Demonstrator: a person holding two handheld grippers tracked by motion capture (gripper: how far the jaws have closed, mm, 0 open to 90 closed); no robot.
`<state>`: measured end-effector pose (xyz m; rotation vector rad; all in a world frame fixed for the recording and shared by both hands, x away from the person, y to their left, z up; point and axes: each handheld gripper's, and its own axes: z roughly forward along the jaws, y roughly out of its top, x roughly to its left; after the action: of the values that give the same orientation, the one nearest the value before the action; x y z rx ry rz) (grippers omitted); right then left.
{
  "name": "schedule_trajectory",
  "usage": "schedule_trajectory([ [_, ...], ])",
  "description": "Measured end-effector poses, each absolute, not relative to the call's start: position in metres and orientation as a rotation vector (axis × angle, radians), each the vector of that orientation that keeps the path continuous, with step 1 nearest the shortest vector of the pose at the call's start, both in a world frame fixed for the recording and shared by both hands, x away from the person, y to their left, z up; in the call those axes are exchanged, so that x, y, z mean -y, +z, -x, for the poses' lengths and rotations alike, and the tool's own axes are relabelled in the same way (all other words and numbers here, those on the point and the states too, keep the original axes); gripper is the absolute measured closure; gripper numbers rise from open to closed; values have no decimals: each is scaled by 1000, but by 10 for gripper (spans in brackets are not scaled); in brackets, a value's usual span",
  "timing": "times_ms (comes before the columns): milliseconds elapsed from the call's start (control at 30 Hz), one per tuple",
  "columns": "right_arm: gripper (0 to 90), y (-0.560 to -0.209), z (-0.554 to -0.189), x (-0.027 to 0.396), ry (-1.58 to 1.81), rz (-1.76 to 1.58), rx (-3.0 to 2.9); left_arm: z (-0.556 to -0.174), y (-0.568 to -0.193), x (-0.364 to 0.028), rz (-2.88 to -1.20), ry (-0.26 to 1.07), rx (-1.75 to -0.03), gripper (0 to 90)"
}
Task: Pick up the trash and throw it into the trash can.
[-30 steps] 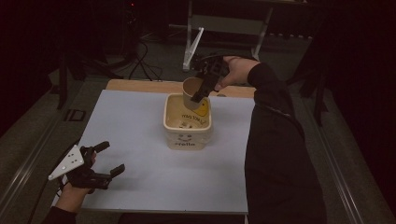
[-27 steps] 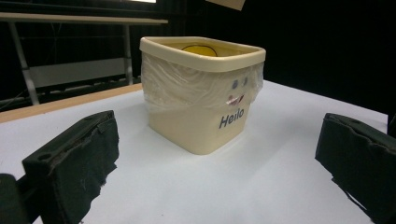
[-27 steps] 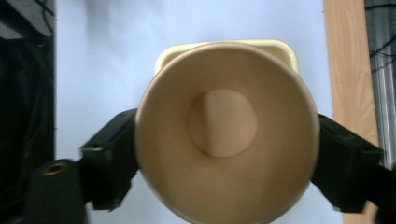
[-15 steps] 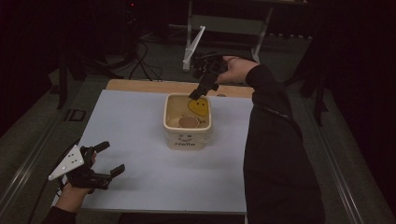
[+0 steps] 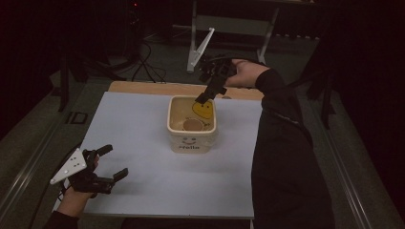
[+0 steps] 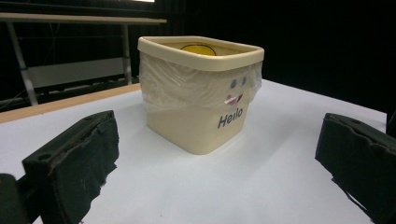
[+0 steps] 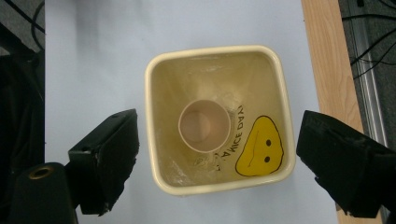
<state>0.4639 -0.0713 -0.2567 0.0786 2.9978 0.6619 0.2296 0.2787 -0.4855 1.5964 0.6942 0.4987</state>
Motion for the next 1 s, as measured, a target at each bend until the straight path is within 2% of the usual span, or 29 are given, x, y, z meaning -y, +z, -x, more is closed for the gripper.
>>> schedule_trajectory([
  [1000,139,-264,-428,124,750,-90,-2956,-230,-485,-277,-1595,496,-688,5],
])
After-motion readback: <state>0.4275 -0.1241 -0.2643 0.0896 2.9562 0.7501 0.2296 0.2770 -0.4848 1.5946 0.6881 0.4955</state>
